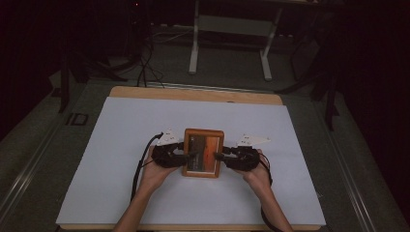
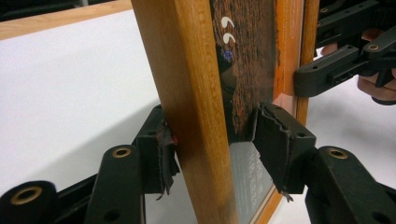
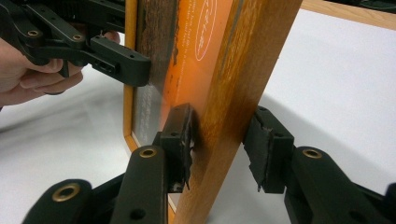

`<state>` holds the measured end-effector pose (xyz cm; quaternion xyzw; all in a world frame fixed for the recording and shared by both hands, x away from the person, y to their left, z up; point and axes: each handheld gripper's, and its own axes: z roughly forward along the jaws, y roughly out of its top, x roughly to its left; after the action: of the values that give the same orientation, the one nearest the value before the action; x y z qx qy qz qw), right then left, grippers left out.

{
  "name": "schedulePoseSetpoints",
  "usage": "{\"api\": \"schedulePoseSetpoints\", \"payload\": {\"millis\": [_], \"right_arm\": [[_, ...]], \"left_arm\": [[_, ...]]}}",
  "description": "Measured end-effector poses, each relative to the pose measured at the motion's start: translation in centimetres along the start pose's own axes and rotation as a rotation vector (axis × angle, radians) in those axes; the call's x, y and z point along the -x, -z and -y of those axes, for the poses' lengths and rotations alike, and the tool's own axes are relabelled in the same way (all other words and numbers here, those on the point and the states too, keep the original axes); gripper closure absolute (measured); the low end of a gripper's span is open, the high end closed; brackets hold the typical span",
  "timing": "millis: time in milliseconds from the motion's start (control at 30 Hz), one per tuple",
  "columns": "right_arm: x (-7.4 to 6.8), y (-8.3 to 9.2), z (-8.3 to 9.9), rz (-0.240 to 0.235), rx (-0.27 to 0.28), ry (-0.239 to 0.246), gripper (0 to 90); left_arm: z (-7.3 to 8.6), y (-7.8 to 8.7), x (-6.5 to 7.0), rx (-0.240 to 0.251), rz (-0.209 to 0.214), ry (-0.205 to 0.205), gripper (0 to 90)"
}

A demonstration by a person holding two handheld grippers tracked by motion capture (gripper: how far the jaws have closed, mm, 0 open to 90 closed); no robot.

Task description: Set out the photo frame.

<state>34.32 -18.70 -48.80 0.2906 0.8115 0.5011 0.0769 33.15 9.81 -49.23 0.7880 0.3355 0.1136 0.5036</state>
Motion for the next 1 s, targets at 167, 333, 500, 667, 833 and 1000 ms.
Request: {"api": "schedulePoseSetpoints", "payload": {"millis": [167,333,500,667,833,1000], "right_arm": [[0.0,0.0,0.0,0.002,0.000,0.000,61.9],[-0.1,0.0,-0.1,0.006,-0.002,-0.001,61.7],[0.0,-0.1,0.0,0.003,-0.017,-0.005,56.3],[0.0,0.2,0.1,-0.006,-0.022,-0.012,52.4],[0.0,0.6,0.0,0.002,-0.015,-0.006,51.9],[-0.1,1.1,-0.2,0.008,-0.008,0.003,51.8]], "left_arm": [[0.0,0.1,0.0,-0.006,0.003,0.001,50.4],[0.0,0.1,0.0,-0.010,0.002,-0.002,48.4],[0.0,0.5,-0.2,0.004,0.005,0.015,43.9],[0.1,0.9,-0.4,0.008,0.009,0.021,43.5],[0.1,1.1,-0.3,0.007,0.010,0.018,43.7],[-0.1,1.9,-0.3,0.024,0.004,0.023,43.7]]}}
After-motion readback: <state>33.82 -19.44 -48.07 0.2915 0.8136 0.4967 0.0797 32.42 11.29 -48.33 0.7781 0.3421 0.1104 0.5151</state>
